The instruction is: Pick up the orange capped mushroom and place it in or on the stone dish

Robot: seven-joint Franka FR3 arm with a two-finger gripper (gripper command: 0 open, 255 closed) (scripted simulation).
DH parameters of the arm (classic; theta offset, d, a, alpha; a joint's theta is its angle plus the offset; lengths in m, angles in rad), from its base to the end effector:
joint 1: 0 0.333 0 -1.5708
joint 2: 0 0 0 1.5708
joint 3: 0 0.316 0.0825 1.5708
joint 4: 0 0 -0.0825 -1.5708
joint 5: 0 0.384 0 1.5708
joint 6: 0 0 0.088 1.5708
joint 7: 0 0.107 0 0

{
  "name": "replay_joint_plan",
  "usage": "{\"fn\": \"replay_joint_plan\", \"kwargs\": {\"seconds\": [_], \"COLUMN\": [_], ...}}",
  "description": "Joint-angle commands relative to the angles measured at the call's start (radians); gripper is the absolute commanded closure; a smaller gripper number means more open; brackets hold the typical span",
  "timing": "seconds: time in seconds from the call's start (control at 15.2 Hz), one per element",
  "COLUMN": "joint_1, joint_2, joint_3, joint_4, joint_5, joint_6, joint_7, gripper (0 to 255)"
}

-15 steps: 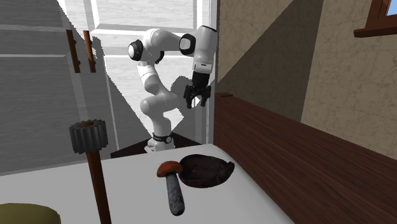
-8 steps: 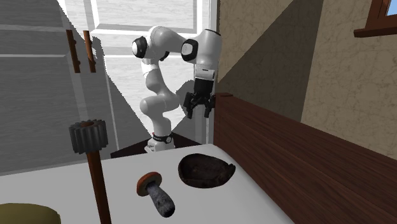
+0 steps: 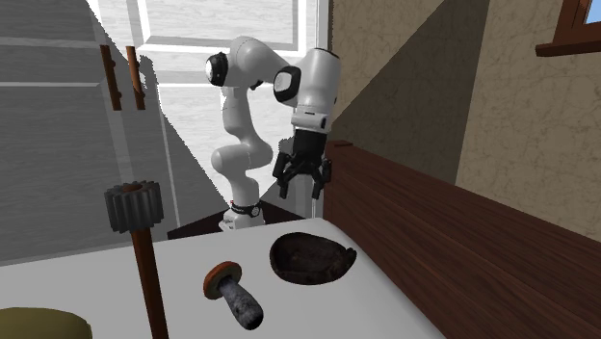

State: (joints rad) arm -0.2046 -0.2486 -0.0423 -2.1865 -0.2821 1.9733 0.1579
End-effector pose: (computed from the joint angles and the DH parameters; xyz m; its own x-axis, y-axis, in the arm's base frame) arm 0.4637 -0.1363 0.4970 0.9566 -0.2851 0.0609 -0.2912 -0.9252 0.2432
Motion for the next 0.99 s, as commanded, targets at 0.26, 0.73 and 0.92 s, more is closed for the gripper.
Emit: {"fn": "replay_joint_plan", "kwargs": {"seconds": [0.26,0.73,0.92], "joint_1": [-0.05,-0.098,-0.112], "joint_2": [0.157,0.331,0.382], "joint_3": [-0.034,-0.08,-0.094], "joint_4": [0.132,0.322,0.374], "joint_5": [-0.065,-0.118,-0.127], "joint_6": [0.094,0.159,0.182], "joint_7": [0.064,0.13,0.145], "gripper": [0,0,0]}}
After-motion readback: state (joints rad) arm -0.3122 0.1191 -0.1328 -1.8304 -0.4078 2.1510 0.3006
